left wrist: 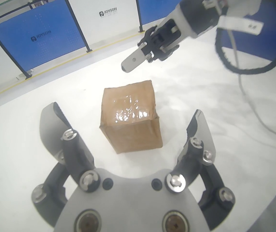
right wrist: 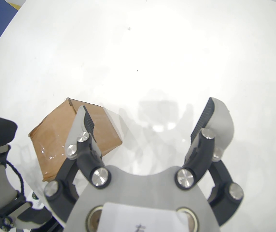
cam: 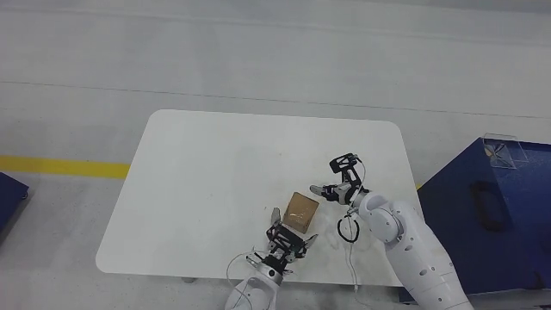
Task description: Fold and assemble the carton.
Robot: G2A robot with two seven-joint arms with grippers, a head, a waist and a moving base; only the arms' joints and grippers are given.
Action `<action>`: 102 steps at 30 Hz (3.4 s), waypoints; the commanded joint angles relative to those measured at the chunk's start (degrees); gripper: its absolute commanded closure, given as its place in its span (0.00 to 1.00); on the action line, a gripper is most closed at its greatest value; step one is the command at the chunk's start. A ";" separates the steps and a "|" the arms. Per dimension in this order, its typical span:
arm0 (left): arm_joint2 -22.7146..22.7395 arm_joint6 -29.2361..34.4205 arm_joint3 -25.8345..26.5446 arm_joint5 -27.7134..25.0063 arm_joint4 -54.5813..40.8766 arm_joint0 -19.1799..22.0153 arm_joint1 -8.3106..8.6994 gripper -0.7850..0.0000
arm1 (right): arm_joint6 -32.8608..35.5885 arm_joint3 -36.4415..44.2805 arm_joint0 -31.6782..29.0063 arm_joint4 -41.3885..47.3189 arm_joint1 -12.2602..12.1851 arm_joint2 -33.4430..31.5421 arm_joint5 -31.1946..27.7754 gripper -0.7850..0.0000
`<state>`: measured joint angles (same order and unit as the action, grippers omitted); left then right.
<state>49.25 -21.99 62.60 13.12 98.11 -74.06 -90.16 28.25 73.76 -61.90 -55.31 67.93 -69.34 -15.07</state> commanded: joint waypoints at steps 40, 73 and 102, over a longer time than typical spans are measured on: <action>6.67 10.03 8.20 -15.58 -55.11 -5.21 -4.10 0.86 | 0.00 0.00 0.00 0.00 0.00 0.00 0.00 0.00; 5.13 -7.36 10.95 12.72 -29.04 -5.15 -4.47 0.58 | -2.66 3.72 -3.17 0.19 -0.59 -3.75 3.53 0.00; 2.59 2.38 -4.04 11.90 -25.37 3.08 -6.55 0.69 | 0.27 -6.55 5.23 -3.08 2.25 6.36 3.47 0.00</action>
<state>51.88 -19.45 59.07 24.97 72.89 -71.21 -96.60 28.61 67.10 -56.62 -58.85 70.21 -62.84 -10.86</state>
